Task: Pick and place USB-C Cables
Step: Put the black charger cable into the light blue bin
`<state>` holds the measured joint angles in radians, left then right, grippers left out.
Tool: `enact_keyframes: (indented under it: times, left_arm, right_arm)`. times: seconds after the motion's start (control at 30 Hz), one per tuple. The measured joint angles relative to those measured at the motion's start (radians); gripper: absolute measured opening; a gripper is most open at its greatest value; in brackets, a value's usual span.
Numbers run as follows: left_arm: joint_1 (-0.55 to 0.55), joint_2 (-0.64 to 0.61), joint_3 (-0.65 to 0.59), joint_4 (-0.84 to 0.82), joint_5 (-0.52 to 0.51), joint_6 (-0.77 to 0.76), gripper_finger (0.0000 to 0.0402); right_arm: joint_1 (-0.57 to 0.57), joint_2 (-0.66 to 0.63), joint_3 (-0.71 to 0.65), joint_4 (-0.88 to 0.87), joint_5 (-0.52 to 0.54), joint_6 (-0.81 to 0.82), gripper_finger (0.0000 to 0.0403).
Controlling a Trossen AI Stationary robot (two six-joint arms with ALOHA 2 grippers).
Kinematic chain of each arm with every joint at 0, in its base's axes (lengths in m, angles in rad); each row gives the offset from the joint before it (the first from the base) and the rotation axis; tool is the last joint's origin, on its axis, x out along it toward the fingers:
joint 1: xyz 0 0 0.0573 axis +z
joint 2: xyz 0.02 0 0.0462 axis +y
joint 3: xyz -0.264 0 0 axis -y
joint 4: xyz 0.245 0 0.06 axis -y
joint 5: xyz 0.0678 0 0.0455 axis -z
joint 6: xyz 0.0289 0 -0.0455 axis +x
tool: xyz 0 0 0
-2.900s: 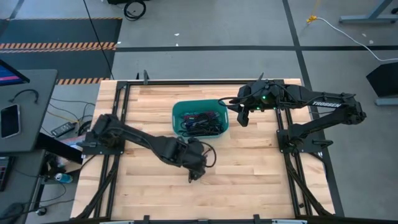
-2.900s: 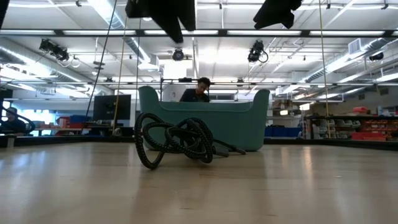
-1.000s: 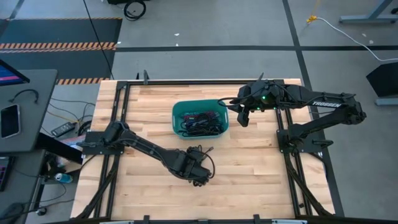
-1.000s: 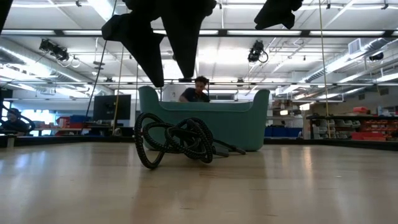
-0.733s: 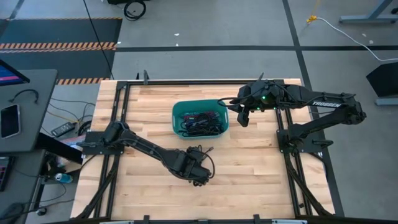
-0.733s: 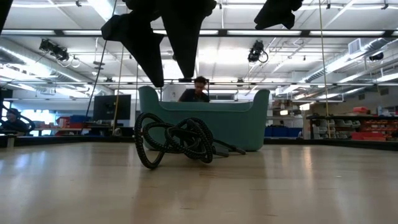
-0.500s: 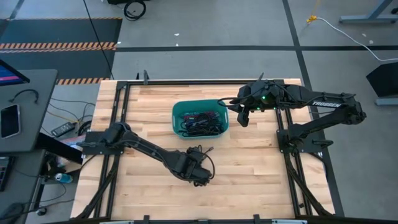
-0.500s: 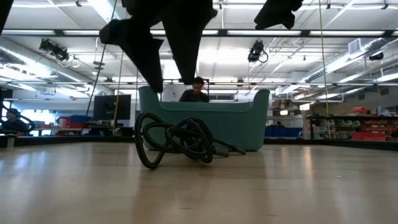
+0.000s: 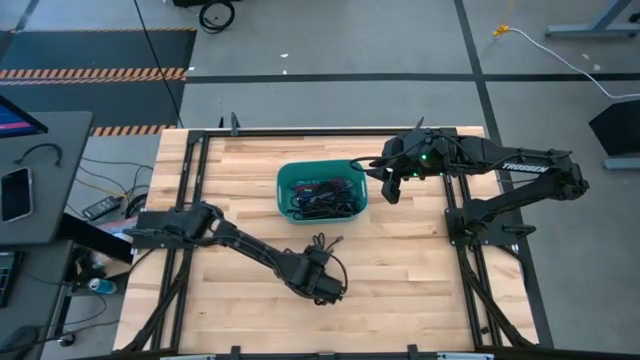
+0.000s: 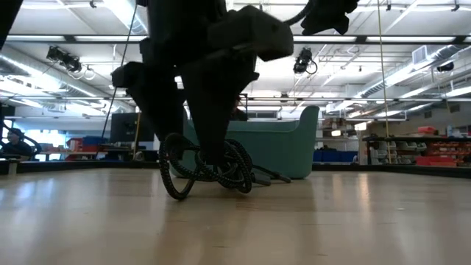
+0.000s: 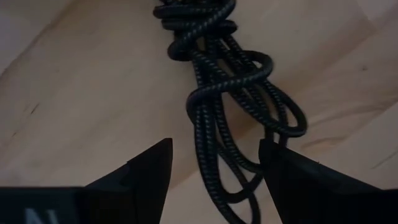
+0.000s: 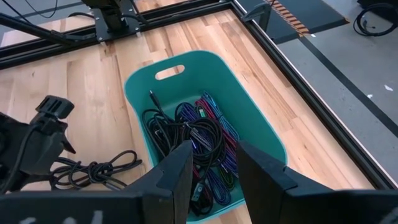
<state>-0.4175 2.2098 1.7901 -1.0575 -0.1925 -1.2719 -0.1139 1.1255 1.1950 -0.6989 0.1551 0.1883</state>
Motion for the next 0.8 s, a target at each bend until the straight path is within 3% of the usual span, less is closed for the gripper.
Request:
enact_keyframes:
  times: [0.17,0.27,0.57,0.8]
  left_arm:
    - [0.004,0.004,0.000,0.027,0.002,0.001,0.0237]
    - [0.006,0.004,0.000,0.051,0.005,0.001,0.0209]
    - [0.007,0.004,0.000,0.077,0.042,0.053,0.0021]
    - [-0.002,0.004,0.048,0.037,0.064,0.114,0.0015]
  right_arm:
    - [0.000,0.000,0.000,0.000,0.000,0.000,0.0130]
    - [0.000,0.000,0.000,0.000,0.000,0.000,0.0130]
    - [0.000,0.000,0.000,0.001,0.000,0.000,0.0130]
    - [0.000,0.000,0.000,0.001,0.000,0.000,0.0130]
